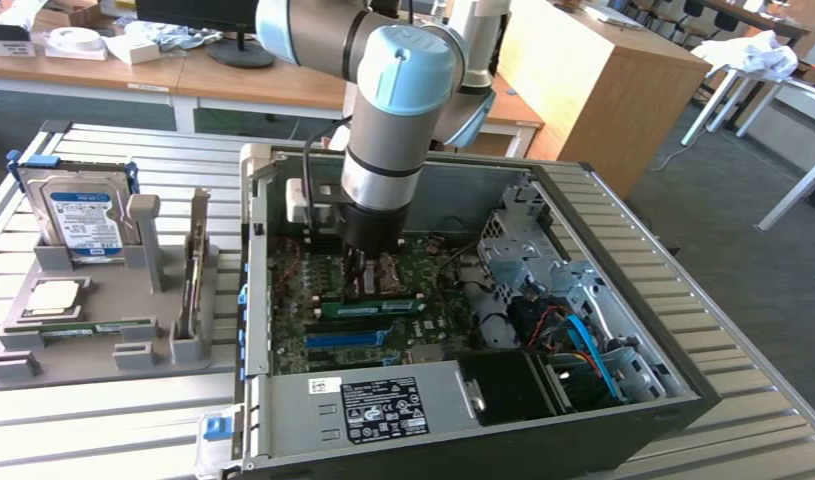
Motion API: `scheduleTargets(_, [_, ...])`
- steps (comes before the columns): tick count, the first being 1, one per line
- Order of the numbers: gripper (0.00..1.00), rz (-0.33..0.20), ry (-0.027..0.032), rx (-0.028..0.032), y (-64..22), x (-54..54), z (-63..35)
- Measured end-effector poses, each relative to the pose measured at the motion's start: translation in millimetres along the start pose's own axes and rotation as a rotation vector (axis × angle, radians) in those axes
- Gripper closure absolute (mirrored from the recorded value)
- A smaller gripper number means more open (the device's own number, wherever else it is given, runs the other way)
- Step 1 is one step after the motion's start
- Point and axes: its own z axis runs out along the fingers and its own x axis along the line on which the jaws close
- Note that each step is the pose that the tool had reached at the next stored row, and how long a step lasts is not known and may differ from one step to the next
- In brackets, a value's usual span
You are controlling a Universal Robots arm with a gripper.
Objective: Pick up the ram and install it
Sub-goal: 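Press down the ram until it locks into place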
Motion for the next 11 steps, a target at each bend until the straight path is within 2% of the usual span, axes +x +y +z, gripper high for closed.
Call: scheduleTargets(11, [0.90, 0.000, 0.0003, -0.0002, 0.0, 0.0, 0.7])
